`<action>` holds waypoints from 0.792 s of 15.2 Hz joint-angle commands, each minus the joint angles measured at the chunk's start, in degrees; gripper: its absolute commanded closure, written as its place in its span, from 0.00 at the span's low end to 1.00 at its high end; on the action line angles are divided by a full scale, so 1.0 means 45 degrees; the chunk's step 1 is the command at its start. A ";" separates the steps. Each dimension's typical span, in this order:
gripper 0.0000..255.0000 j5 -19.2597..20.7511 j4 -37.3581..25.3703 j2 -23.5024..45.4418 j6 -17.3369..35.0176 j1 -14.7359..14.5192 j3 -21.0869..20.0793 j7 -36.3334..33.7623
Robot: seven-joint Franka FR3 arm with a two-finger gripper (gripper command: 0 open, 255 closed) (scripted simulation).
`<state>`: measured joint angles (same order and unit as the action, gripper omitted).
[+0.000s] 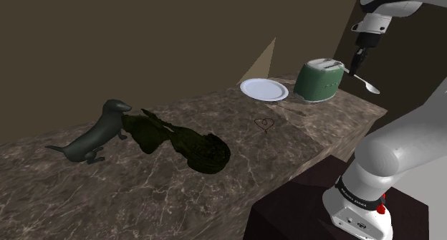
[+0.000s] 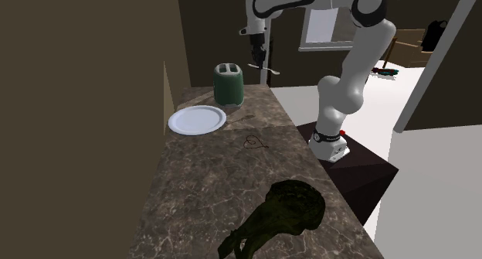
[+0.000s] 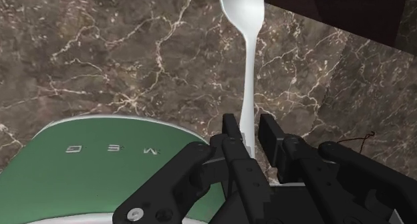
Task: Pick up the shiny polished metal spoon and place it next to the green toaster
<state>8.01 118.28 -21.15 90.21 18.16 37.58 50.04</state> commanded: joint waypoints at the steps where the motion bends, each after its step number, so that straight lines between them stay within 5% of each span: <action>1: 1.00 0.0025 0.0352 0.0008 0.0366 0.0018 0.0055 0.0017; 12: 1.00 0.0078 0.2009 0.0276 0.2266 0.0065 0.0410 0.0181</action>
<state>8.25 126.43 -19.95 99.46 18.36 39.22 50.73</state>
